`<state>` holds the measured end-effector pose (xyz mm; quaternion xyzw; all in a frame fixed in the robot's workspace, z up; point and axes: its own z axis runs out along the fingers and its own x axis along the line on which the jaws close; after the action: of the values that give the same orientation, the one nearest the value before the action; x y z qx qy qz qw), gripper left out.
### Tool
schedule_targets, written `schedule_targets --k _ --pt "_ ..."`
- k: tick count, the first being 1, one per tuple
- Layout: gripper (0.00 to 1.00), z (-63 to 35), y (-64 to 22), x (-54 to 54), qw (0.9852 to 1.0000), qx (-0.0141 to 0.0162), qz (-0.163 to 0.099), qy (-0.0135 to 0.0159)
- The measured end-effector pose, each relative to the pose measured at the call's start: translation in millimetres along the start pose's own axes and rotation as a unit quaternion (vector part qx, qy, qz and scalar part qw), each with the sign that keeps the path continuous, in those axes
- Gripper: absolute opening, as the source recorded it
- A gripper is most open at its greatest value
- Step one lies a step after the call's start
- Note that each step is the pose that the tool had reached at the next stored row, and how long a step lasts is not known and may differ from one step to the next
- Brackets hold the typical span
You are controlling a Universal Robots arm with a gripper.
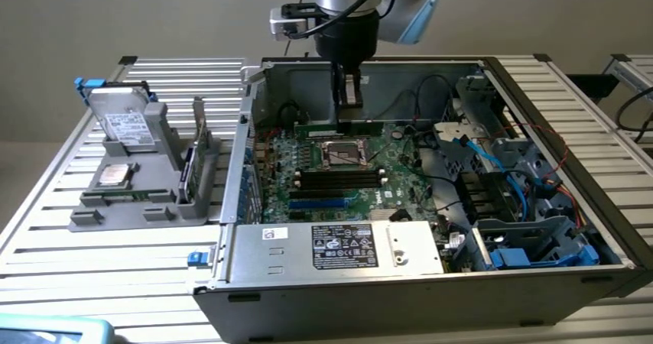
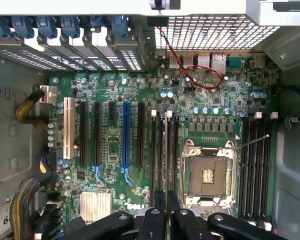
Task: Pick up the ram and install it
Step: 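Pick up the ram and move it above insertion slot, then insert the ram into the slot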
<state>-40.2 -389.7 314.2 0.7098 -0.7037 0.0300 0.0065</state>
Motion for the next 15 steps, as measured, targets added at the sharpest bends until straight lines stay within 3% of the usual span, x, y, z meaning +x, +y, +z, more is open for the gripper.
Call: schedule_targets --k 15 --pt "0.13 0.0 0.0 0.0 1.0000 0.0000 0.000 0.0000"
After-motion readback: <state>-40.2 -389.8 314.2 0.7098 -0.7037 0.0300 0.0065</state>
